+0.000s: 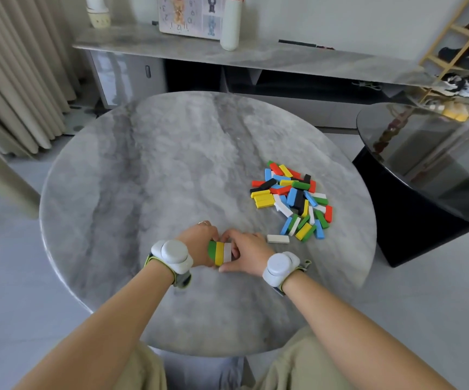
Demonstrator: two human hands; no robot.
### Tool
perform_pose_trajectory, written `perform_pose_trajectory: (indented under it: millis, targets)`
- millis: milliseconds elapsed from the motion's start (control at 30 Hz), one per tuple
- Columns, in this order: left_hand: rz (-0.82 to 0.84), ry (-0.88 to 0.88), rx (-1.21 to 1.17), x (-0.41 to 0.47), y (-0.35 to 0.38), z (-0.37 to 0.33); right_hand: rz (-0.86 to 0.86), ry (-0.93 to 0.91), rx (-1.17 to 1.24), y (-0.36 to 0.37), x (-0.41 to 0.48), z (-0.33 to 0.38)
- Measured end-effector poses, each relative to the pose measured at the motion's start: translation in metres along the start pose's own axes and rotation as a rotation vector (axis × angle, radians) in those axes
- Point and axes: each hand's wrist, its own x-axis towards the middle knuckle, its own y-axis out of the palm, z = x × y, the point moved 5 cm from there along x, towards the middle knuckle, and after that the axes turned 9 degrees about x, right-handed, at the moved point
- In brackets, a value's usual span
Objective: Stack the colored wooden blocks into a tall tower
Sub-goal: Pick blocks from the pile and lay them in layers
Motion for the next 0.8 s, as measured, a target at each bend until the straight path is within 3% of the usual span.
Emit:
perform_pose_trajectory:
  millis: [800]
  targets:
    - [0.001,-0.060,0.022,-0.006,-0.002,-0.015,0.038,0.016,-0.097,-0.001,0.004,-0.005]
